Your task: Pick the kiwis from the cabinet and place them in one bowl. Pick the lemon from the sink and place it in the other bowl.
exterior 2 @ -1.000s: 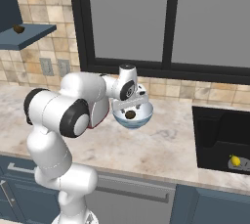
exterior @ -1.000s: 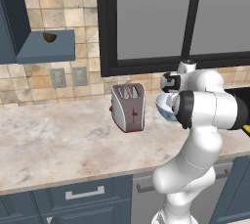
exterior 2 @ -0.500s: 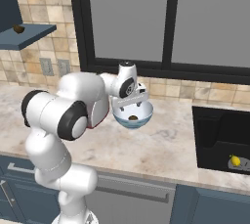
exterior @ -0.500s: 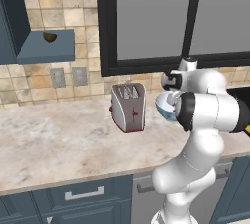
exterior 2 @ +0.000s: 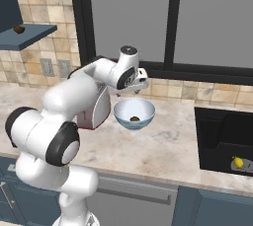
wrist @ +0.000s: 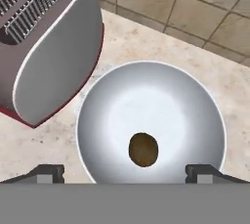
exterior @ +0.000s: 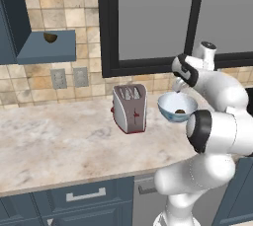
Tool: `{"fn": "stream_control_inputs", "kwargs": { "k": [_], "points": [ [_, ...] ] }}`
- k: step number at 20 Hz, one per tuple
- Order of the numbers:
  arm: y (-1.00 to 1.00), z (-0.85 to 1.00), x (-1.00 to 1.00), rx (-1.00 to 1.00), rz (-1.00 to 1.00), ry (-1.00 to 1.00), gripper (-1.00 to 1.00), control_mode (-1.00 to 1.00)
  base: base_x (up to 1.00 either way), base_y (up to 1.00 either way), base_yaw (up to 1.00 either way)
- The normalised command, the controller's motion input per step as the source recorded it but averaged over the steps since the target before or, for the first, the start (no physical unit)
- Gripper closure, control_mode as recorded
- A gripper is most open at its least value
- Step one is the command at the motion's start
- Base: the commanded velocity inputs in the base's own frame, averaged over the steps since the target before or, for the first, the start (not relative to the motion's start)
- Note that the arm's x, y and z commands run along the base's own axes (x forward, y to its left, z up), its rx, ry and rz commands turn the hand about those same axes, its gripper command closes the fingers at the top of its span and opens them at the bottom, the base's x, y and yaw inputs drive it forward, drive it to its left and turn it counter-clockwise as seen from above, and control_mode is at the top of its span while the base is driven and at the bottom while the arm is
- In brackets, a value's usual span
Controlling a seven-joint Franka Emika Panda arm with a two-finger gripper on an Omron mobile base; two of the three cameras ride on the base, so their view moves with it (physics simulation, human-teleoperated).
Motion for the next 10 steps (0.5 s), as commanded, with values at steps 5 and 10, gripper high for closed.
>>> {"fn": "stream_control_inputs", "kwargs": {
  "k": [5,10],
  "points": [
    [0.22,0.64,-0.45,0.03,-0.02,-0.29,-1.00,-1.00,0.00,0.00,0.00],
    [0.29,0.79,-0.31,0.00,-0.05,-0.27,-1.00,-1.00,0.00,0.00,0.00]
  ]
}}
